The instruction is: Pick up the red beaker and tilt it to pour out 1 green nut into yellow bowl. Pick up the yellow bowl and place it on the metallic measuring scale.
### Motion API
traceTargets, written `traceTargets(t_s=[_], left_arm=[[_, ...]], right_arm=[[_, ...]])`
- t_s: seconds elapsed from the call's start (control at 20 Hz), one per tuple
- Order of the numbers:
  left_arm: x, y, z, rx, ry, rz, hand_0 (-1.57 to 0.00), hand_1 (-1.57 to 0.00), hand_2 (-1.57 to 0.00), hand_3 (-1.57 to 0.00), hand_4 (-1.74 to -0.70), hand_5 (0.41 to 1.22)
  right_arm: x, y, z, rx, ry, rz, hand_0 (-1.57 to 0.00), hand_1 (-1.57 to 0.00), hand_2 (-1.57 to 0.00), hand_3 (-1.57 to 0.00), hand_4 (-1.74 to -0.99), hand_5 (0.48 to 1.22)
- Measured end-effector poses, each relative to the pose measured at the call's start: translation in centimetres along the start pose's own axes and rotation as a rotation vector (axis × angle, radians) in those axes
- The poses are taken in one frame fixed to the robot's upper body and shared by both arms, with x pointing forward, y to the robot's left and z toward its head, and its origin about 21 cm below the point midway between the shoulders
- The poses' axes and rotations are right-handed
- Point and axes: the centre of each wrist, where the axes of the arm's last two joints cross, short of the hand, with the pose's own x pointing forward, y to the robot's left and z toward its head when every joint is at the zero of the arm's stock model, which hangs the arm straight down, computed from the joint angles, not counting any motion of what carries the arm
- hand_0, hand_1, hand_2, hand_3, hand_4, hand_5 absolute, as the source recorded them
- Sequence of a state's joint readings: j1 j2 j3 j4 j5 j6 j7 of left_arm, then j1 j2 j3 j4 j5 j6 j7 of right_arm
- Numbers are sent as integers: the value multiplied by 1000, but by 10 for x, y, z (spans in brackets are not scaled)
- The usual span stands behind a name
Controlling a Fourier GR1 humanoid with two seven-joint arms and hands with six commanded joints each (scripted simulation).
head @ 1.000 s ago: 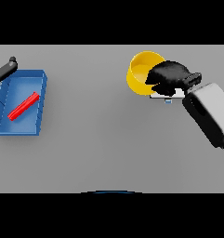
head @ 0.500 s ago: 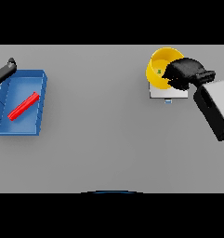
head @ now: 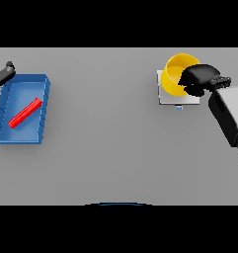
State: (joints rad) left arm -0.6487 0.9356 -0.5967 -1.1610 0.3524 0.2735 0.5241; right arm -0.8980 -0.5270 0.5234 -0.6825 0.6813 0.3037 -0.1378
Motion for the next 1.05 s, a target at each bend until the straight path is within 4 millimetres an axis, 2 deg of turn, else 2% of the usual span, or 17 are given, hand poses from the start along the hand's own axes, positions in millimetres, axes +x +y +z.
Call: traceTargets(t_s=[0.05,0.1,0.15,0.2,0.3,0.45,0.55,0.7,0.85,0.95,1.05], left_arm=[[-2,-1,-1,-4,3,2,1,1,1,1,-840,771],[-4,0,-4,1,4,4,1,1,1,1,-841,772],[-1,-3,-4,-12,-4,6,1,1,1,1,-843,773],[-2,-3,-5,-13,-1,7,1,1,1,1,-844,775],[-2,0,-7,-10,-1,11,1,1,1,1,-847,771],[0,3,-6,-13,-11,15,1,1,1,1,-848,766],[-2,-3,-5,-11,-8,0,1,1,1,1,-852,766],[2,-3,-4,-15,-21,11,1,1,1,1,-853,771],[1,-1,-5,-10,-8,9,1,1,1,1,-854,774],[6,-7,0,-15,-25,13,1,1,1,1,-855,771],[3,-4,-1,1,-9,7,1,1,1,1,-851,768]], right_arm=[[-1,2,-1,3,3,-7,-1417,-1230,-1402,-1536,-1728,1221],[-1,0,-1,8,0,-18,-1404,-1181,-1293,-1543,-1670,1221],[2,0,-2,9,-4,-26,-1410,-1150,-1182,-1387,-1644,1221],[1,1,-3,11,1,-36,-1325,-1039,-1042,-1237,-1621,1155],[-5,3,-1,29,20,-65,-1053,-781,-776,-982,-1580,1037],[-1,-1,-1,51,29,-88,-710,-521,-522,-723,-1540,923],[-1,3,-3,62,34,-94,-465,-349,-395,-608,-1514,881],[-4,-4,-2,73,40,-90,-237,-178,-256,-465,-1471,836],[-6,2,0,93,47,-63,-121,-91,-145,-360,-1442,811],[-7,1,0,92,49,-50,-77,-58,-93,-297,-1424,804],[-8,2,1,95,37,-48,-49,-37,-59,-263,-1414,796]])
